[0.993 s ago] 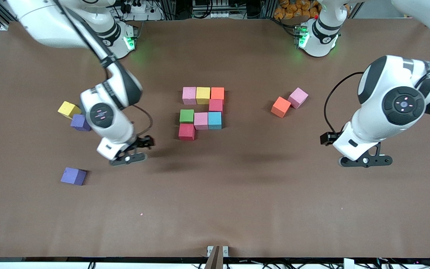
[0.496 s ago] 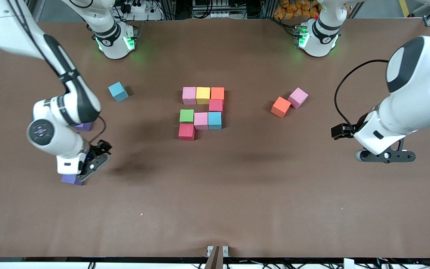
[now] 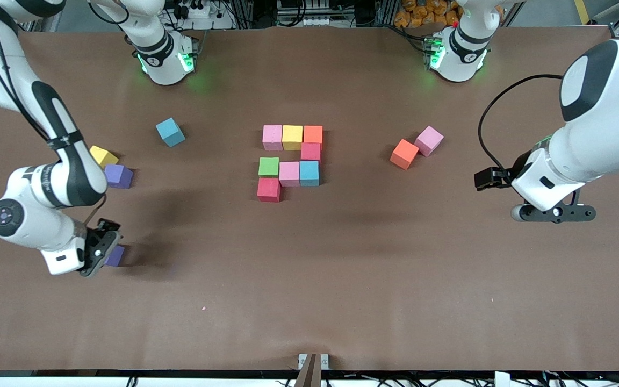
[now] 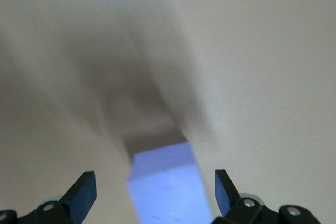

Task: Form number 2 with 11 blocks
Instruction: 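Grasp purple with the right gripper while the left gripper hovers near orange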

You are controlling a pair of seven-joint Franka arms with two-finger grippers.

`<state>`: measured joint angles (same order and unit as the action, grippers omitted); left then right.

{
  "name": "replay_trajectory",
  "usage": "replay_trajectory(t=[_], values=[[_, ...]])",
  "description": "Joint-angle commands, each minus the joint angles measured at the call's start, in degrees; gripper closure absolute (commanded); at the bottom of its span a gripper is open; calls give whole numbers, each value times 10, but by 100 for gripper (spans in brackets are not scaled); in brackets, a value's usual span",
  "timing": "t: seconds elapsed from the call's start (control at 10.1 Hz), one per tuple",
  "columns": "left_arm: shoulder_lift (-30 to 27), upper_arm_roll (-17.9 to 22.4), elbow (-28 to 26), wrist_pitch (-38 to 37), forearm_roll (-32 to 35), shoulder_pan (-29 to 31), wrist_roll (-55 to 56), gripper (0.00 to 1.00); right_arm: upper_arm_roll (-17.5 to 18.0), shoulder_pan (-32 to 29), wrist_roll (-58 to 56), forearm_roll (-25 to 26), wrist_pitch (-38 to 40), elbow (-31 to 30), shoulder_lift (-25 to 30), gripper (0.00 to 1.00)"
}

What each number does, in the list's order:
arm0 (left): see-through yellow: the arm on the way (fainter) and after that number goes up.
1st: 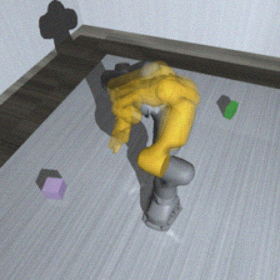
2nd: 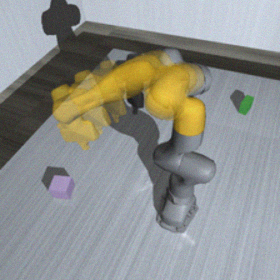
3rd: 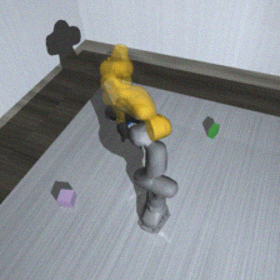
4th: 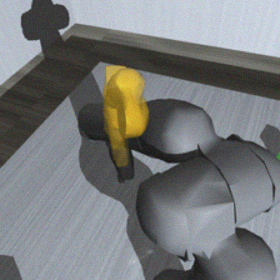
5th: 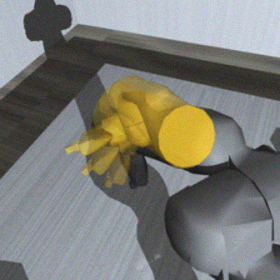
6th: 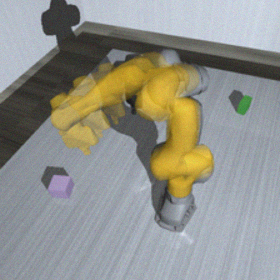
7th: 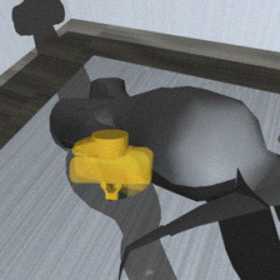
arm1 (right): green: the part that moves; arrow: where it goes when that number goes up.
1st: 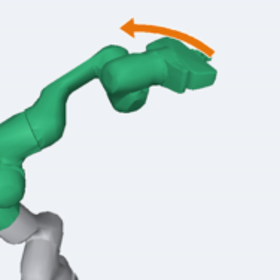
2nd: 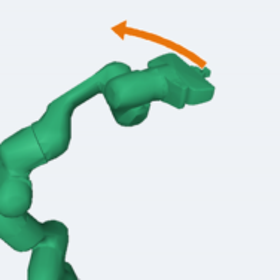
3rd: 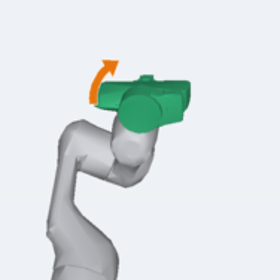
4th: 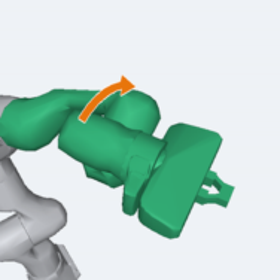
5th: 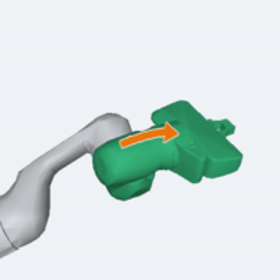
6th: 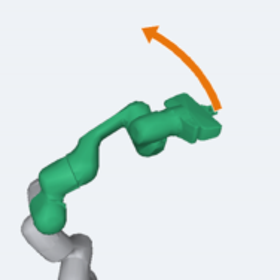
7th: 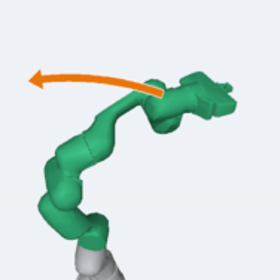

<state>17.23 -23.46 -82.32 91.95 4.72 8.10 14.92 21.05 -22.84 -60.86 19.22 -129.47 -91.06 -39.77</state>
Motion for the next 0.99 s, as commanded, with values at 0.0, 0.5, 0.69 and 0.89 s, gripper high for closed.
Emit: replay_trajectory(t=[0.0,0.5,0.69,0.89], values=[[-48,-4,-52,28,-15,38,9,0,9,-4,-27,34,20,61,-45,0],[-42,2,-48,46,14,61,16,0,3,-8,-39,31,19,51,-72,0],[-45,60,-48,46,14,18,15,0,-13,-2,-44,30,16,48,-77,0],[-52,152,-50,44,10,-61,-2,0,-13,-4,-44,26,21,48,-75,0]])
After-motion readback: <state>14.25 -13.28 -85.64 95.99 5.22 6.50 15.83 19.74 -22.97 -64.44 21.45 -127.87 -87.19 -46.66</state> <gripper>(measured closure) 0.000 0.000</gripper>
